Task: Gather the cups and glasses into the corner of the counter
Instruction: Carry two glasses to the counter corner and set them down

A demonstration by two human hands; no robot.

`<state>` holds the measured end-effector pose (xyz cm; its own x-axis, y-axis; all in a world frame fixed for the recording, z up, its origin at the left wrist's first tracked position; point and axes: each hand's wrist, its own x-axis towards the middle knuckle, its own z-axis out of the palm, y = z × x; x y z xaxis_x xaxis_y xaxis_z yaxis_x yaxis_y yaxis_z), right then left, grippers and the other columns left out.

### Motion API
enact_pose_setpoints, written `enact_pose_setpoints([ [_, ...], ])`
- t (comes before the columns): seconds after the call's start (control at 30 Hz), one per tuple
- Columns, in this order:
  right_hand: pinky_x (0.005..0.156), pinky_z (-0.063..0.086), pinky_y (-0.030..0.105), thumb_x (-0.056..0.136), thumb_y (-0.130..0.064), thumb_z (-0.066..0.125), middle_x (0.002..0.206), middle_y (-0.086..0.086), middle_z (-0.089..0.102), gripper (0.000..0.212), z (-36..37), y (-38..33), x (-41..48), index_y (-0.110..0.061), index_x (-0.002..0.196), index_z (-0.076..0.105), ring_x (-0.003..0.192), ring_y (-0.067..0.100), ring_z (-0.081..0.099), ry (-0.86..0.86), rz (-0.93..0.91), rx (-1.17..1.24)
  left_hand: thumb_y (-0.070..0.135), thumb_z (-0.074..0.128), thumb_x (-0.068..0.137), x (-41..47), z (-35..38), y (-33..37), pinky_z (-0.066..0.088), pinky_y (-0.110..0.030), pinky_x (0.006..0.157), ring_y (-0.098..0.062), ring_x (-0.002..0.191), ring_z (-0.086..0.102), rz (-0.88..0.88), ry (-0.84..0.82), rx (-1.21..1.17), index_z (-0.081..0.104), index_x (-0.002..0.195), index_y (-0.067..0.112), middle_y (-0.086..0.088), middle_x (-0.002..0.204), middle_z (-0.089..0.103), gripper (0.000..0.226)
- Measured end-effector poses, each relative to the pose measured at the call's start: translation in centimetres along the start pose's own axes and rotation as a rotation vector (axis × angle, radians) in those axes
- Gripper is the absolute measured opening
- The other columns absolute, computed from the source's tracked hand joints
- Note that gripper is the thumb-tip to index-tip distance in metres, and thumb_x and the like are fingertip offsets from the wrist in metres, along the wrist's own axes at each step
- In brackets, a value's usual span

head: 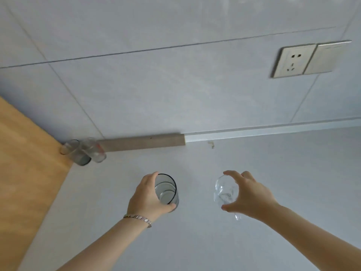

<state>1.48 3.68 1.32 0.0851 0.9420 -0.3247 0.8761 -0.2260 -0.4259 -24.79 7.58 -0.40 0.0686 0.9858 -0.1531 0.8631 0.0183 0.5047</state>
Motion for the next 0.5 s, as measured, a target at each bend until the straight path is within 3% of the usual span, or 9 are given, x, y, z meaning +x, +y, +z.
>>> enact_pose_setpoints([
  [0.23, 0.070, 0.041, 0.023, 0.058, -0.048, 0.077, 0.113, -0.007, 0.044, 0.091, 5.2, -13.8, 3.2, -0.044, 0.135, 0.029, 0.092, 0.016, 0.060, -0.037, -0.079, -0.043, 0.042, 0.080, 0.059, 2.4, -7.6, -13.4, 0.043, -0.031, 0.096, -0.016, 0.131, 0.040, -0.131, 0.033, -0.007, 0.026, 0.142, 0.023, 0.007, 0.147, 0.031, 0.100],
  [0.4, 0.071, 0.040, 0.023, 0.056, -0.048, 0.078, 0.103, -0.010, 0.038, 0.091, 7.4, -18.6, 4.7, -0.044, 0.135, 0.031, 0.096, 0.016, 0.060, -0.016, -0.102, -0.045, 0.038, 0.080, 0.059, 6.8, -10.5, -16.7, 0.048, -0.036, 0.084, -0.024, 0.127, 0.035, -0.135, 0.017, 0.146, 0.031, 0.135, 0.018, -0.003, 0.136, 0.035, 0.093],
  [0.5, 0.070, 0.041, 0.023, 0.056, -0.048, 0.078, 0.103, -0.011, 0.037, 0.091, 8.2, -20.0, 5.6, -0.045, 0.134, 0.031, 0.094, 0.015, 0.060, -0.019, -0.095, -0.052, 0.035, 0.081, 0.058, 10.6, -11.5, -16.9, 0.050, -0.039, 0.094, -0.025, 0.132, 0.030, -0.062, -0.031, 0.186, 0.030, 0.137, 0.013, -0.006, 0.140, 0.028, 0.096],
])
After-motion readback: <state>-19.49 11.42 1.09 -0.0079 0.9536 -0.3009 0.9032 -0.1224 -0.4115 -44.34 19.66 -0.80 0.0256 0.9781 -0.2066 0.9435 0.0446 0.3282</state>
